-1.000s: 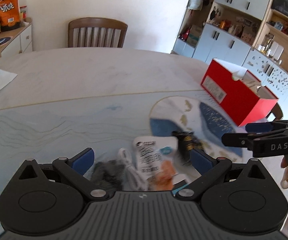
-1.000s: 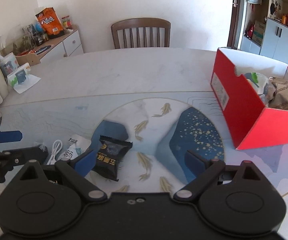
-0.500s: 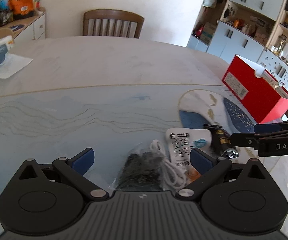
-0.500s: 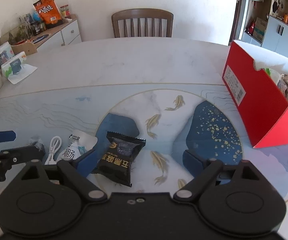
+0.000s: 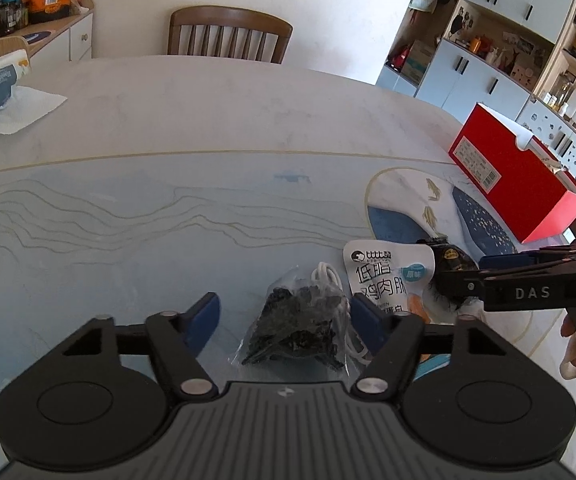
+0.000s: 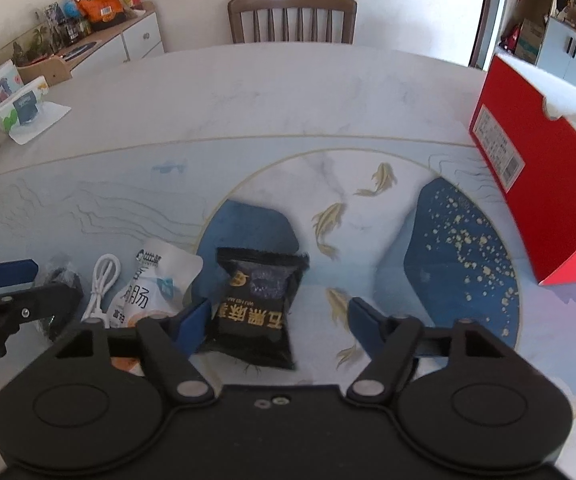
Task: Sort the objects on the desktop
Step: 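Grasp the black candy packet with the right gripper while the left grasps the clear snack bag, then lift the black packet and clear snack bag and carry both toward the red box, then lower both grippers into the box and open them, releasing both packets, then withdraw both grippers from the box back toward the remaining items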
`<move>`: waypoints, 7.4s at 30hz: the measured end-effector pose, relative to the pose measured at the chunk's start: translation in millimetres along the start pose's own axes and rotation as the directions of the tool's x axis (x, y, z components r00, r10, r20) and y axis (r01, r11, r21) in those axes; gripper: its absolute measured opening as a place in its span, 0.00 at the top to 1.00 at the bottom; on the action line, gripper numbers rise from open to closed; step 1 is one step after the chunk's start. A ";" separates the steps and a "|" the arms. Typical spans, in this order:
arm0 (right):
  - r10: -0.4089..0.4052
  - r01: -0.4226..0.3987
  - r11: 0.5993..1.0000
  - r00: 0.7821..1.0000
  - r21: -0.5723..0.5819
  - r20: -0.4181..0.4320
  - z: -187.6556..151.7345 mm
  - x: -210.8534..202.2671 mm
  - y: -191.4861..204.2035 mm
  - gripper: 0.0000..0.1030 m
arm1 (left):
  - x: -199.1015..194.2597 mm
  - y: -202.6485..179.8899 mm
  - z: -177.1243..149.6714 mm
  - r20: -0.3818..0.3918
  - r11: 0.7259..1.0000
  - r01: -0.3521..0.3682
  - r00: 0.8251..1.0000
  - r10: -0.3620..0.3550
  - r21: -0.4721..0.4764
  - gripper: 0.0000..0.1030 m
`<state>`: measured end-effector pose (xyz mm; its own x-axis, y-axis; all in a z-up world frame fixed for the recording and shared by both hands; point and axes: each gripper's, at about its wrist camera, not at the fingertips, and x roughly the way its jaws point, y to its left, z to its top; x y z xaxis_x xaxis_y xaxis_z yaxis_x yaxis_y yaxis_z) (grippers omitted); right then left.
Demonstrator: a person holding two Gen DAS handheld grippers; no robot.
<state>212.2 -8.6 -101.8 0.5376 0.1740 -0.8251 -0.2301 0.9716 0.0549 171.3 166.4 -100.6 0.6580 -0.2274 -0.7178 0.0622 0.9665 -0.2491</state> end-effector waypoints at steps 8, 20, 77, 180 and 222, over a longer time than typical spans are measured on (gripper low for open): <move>0.026 -0.026 1.000 0.999 -0.001 -0.023 1.5 6.1 -1.3 0.51 | 3.2 -3.4 -0.9 -0.011 1.000 0.008 1.000 -0.008 0.015 0.55; 0.041 -0.042 0.999 0.999 -0.011 -0.015 4.6 1.1 -4.3 0.66 | 4.3 -6.7 1.0 -0.010 1.000 0.007 1.000 -0.007 0.006 0.68; 0.068 -0.075 0.996 0.986 0.039 0.149 5.2 -118.7 -132.7 0.67 | -15.3 -195.6 55.5 0.080 0.987 0.117 0.989 -0.126 0.106 0.68; 0.173 -0.175 0.977 0.985 -0.126 -0.029 67.7 -35.5 -346.8 0.53 | 240.6 -409.0 187.1 -0.265 0.962 0.100 0.964 -0.030 0.254 0.58; 0.183 -0.175 0.978 0.980 -0.111 0.076 61.0 -91.5 -352.5 0.30 | 135.3 -406.7 175.0 -0.057 0.945 0.226 0.974 -0.219 0.236 0.18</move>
<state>293.7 -357.3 -11.3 0.5463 0.3609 -0.7558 -0.4088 0.9025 0.1355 366.3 -236.6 17.4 0.5844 -0.4401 -0.6817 0.3850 0.8899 -0.2444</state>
